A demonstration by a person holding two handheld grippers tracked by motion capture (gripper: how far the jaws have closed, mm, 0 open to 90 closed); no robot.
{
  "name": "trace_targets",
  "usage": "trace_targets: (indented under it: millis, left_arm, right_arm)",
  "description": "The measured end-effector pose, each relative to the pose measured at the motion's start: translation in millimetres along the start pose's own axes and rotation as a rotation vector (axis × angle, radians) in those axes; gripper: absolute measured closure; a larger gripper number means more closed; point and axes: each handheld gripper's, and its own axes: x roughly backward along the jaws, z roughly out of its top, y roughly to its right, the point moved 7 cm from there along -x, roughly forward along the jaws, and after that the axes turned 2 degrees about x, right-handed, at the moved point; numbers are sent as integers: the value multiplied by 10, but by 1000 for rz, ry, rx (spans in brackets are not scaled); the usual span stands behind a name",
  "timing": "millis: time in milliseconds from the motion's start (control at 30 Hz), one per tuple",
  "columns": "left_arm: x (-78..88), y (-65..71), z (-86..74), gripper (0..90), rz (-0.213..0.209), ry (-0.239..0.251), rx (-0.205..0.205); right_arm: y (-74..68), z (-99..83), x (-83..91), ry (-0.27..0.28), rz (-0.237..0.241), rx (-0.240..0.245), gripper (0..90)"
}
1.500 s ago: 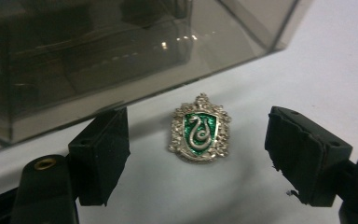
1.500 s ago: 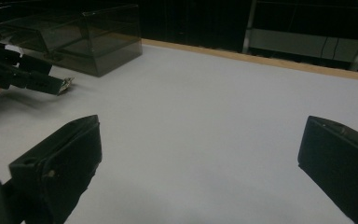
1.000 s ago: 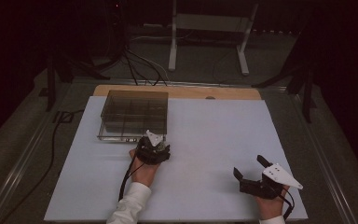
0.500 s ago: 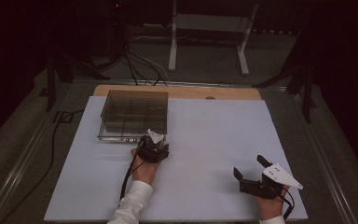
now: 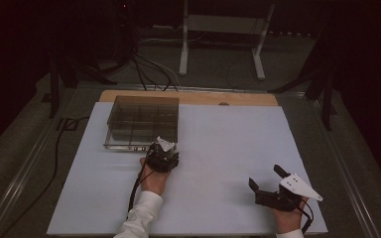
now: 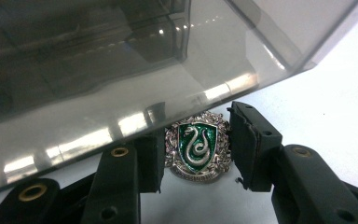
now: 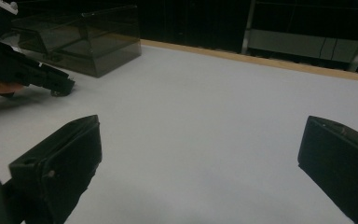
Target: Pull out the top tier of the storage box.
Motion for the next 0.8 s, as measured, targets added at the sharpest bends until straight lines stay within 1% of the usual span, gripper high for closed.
trace_targets:
  millis: [100, 233, 367, 500, 800]
  left_arm:
    - [9, -7, -1, 589, -5, -3, 6]
    - [31, -7, -4, 590, -13, -6, 2]
    - [69, -10, 11, 590, -19, 3, 7]
    - [102, -16, 14, 590, -22, 1, -1]
    - [151, -8, 25, 590, -38, 8, 2]
  right_arm:
    - [6, 0, 0, 1, -1, -3, 0]
    - [4, 0, 0, 0, -1, -1, 0]
    - [1, 0, -1, -1, 0, -1, 0]
    - [2, 0, -2, 0, 0, -2, 0]
    - [5, -1, -4, 0, 0, -2, 0]
